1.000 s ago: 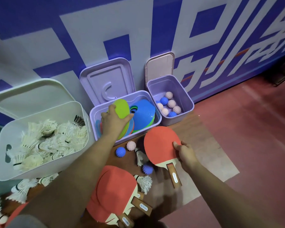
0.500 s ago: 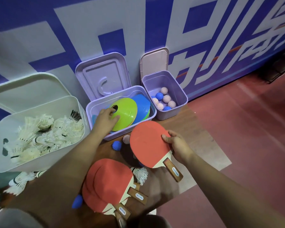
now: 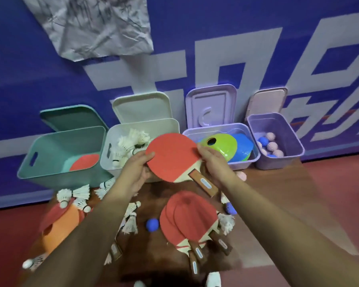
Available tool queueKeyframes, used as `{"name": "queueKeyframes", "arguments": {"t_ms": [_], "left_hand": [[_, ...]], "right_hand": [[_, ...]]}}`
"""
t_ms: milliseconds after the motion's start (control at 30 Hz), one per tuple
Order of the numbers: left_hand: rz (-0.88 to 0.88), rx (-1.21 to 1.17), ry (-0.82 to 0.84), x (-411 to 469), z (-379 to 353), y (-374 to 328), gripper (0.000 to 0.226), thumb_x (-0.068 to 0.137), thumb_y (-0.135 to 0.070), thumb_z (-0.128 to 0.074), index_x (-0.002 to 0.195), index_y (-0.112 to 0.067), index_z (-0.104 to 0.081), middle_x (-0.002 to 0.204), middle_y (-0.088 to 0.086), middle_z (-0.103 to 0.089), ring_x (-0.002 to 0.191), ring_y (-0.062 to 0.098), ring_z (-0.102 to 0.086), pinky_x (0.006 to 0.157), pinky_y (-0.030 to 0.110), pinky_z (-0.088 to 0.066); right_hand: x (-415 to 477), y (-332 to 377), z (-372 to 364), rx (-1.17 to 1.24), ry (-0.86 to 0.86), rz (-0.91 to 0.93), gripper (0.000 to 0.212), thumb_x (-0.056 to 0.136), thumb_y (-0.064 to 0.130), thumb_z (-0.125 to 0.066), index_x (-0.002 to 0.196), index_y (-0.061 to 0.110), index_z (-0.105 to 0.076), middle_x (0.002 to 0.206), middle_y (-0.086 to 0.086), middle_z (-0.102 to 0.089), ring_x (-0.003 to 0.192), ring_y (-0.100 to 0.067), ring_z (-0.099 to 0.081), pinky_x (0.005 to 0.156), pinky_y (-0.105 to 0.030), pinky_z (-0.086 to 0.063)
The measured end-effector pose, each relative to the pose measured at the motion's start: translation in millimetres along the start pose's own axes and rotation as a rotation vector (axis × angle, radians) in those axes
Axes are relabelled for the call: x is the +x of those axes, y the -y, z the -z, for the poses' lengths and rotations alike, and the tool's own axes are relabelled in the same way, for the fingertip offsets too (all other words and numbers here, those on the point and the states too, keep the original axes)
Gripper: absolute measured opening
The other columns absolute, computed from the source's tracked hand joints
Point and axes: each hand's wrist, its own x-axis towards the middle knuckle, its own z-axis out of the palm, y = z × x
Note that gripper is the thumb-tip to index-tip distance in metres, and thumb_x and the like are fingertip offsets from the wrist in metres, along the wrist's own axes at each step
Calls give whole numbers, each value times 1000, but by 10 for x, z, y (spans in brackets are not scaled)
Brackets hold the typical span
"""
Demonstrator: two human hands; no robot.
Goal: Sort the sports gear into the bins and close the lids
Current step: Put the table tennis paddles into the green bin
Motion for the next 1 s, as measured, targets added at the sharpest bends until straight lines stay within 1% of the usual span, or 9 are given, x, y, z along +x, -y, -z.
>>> {"name": "queueKeyframes", "arguments": {"t_ms": [100, 200, 267, 367, 467, 700, 800, 900, 1000], "left_hand": [[-91, -62, -108, -146, 537, -138, 14, 97, -14, -51, 107, -13, -60, 88, 4, -72, 72, 13, -69, 59, 26, -57], [-105, -45, -156, -220, 1024, -149, 12, 97, -15, -51, 106, -16, -59, 86, 2, -72, 72, 14, -67, 61, 29, -59], [-87, -5, -170, -211, 1263, -91, 16, 96, -14, -54, 110, -15, -63, 103, 5, -71, 87, 16, -68, 72, 33, -58], [-35, 65, -132, -187, 1507, -8, 15, 95, -14, -55, 106, -18, -65, 102, 4, -72, 87, 16, -68, 74, 31, -56], [8, 143, -82, -133, 1626, 68, 17, 94, -13, -56, 109, -17, -64, 104, 7, -70, 87, 20, -67, 76, 35, -56], [49, 262, 50, 121, 1797, 222, 30, 92, -15, -61, 121, -17, -62, 114, 11, -69, 94, 23, -67, 78, 36, -54], [52, 280, 107, 180, 1791, 259, 30, 92, -15, -60, 121, -20, -62, 110, 6, -71, 94, 20, -68, 81, 37, -55], [51, 314, 143, 199, 1781, 265, 32, 92, -17, -61, 123, -21, -62, 108, 5, -72, 92, 19, -70, 76, 34, -55], [39, 355, 127, 188, 1736, 204, 30, 92, -17, -61, 122, -13, -60, 111, 11, -69, 91, 21, -68, 70, 32, -54]], "right_hand": [[52, -196, -270, -300, 13, -20, 39, 101, 41, -46, 100, 7, -66, 78, -10, -69, 58, -13, -61, 57, -26, -47], [148, -650, -173, -796, -24, 32, 41, 96, 41, -55, 83, 4, -66, 69, -10, -68, 54, -12, -60, 60, -36, -49], [181, -986, 79, -1157, -59, -13, 46, 87, 48, -63, 83, 2, -62, 75, -13, -69, 69, -23, -65, 71, -44, -53], [131, -1388, 407, -1457, -208, -215, 66, 75, 59, -72, 107, 4, -55, 104, -17, -67, 103, -33, -61, 84, -38, -47], [37, -1583, 523, -1507, -277, -386, 76, 74, 56, -75, 118, 1, -47, 117, -18, -62, 113, -34, -57, 88, -37, -45], [117, -1747, 589, -1427, -449, -393, 36, 72, 34, -74, 95, 14, -55, 97, -10, -65, 95, -32, -63, 72, -34, -49], [67, -1656, 502, -1271, -499, -257, 16, 82, 22, -69, 91, 9, -64, 92, -12, -66, 93, -30, -64, 77, -34, -49], [-101, -1494, 301, -1113, -542, -79, 21, 91, 11, -61, 110, 4, -69, 93, -7, -64, 89, -21, -56, 76, -27, -39], [-270, -1246, 82, -952, -650, 61, 17, 92, 8, -58, 104, 8, -70, 83, -1, -65, 86, -19, -58, 69, -20, -41]]}}
